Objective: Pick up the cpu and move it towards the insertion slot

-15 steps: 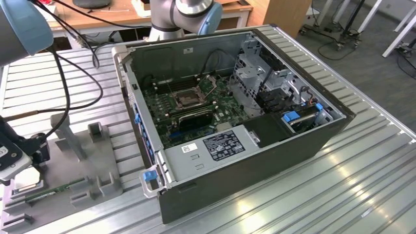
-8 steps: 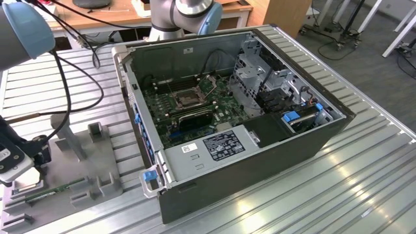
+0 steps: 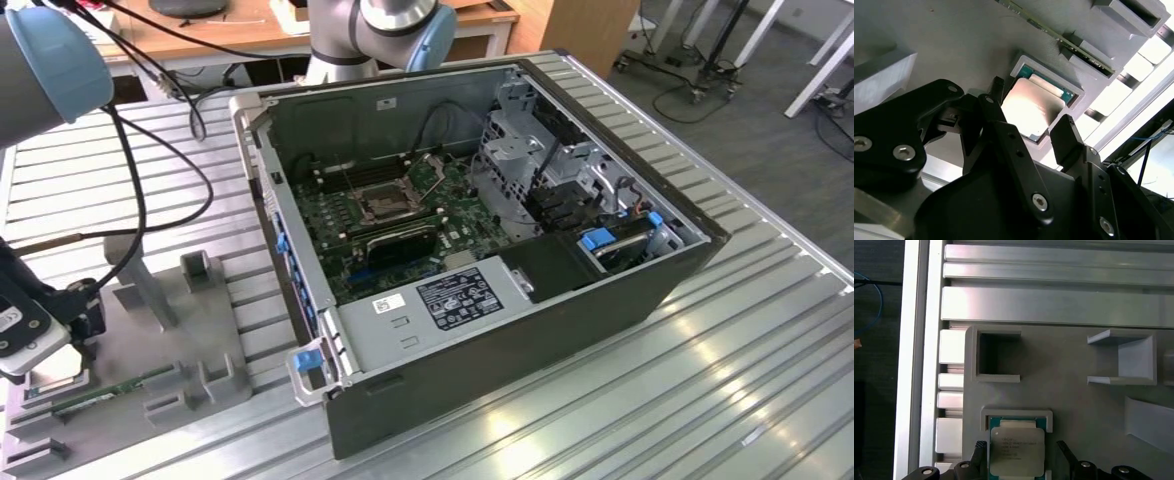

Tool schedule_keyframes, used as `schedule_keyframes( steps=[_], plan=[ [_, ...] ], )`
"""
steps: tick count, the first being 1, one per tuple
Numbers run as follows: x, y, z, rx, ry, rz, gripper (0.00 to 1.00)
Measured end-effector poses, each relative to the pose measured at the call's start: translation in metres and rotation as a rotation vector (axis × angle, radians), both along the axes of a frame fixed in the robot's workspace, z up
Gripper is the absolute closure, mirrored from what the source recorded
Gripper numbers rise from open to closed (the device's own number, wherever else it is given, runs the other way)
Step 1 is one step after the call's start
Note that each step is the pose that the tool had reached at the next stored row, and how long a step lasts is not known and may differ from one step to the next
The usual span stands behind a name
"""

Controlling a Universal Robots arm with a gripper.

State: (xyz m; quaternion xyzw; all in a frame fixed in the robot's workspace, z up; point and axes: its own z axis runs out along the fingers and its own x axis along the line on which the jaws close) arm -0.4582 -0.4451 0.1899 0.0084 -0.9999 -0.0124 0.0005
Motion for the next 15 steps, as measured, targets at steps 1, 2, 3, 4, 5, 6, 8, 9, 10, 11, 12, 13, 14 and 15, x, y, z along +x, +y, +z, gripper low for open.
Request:
schedule_keyframes(
  steps=[1, 2, 3, 4, 5, 6, 8, 9, 10, 11, 12, 13, 14, 15],
  plan=[
    [0.0000, 0.0000, 0.0000, 0.0000, 0.0001, 0.000, 0.35],
    [0.0000, 0.0000, -0.0001, 0.0000, 0.0000, 0.000, 0.35],
    [-0.0002, 0.0000, -0.0004, 0.0002, -0.0003, 0.000, 0.35],
    [-0.0004, 0.0000, -0.0007, 0.0004, -0.0005, 0.000, 0.35],
    [-0.0007, 0.0000, -0.0007, 0.0003, -0.0003, 0.000, 0.35],
    [-0.0009, 0.0000, -0.0009, 0.0005, -0.0001, 0.000, 0.35],
    [-0.0016, 0.0000, -0.0012, 0.0007, -0.0002, 0.000, 0.35],
    [-0.0016, 0.0000, -0.0015, 0.0007, -0.0002, 0.000, 0.35],
    [-0.0017, 0.0000, -0.0019, 0.0007, -0.0002, 0.000, 0.35],
    [-0.0017, 0.0000, -0.0024, 0.0007, -0.0002, 0.000, 0.35],
    [-0.0018, 0.0000, -0.0028, 0.0007, -0.0002, 0.000, 0.35],
    [-0.0018, 0.0000, -0.0032, 0.0008, -0.0001, 0.000, 0.35],
    [-0.0018, 0.0000, -0.0036, 0.0010, -0.0001, 0.000, 0.35],
    [-0.0018, 0.0001, -0.0039, 0.0011, -0.0001, 0.000, 0.35]
  ],
)
